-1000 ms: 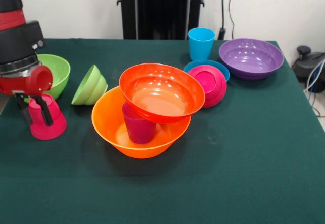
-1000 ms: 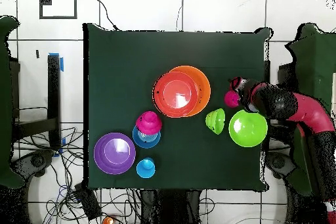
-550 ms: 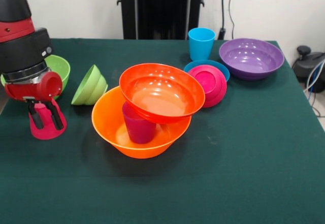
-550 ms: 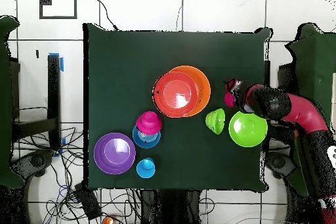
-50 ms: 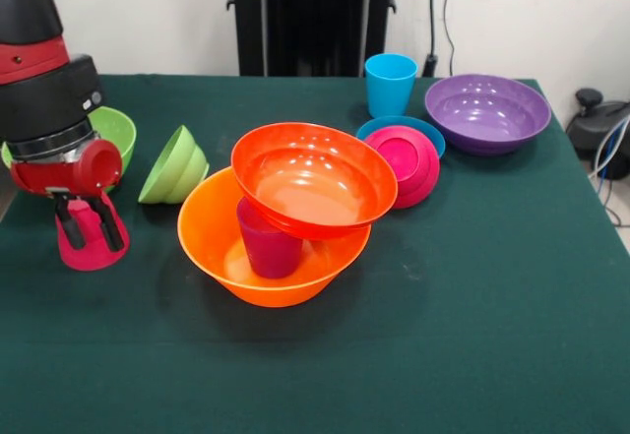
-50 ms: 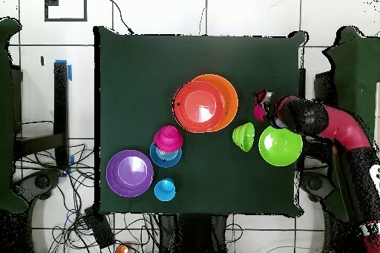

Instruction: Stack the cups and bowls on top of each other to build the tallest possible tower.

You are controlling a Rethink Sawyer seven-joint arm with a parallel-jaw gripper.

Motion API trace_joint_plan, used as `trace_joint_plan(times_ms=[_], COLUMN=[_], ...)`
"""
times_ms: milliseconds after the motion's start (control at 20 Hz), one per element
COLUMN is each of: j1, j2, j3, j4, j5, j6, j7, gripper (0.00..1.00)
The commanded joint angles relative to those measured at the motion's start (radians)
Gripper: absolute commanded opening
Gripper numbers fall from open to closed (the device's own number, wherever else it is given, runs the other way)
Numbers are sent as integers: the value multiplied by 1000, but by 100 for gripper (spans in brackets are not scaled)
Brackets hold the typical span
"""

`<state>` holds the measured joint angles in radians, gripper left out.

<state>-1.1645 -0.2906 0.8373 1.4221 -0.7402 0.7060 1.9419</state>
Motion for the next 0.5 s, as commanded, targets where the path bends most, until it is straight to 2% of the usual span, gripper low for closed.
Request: trace_joint_plan(times_ms=[50,200,350,500], j1=[56,61,64,61], j2=[-63,-101,-131,-142], j3=[-104,-117,-119,-110], j4=[25,63,93,109], j5=[-27,-10,14,33], j6=[118,166,269,329], j7=[-176,-191,-253,-290], gripper=[100,100,100,100])
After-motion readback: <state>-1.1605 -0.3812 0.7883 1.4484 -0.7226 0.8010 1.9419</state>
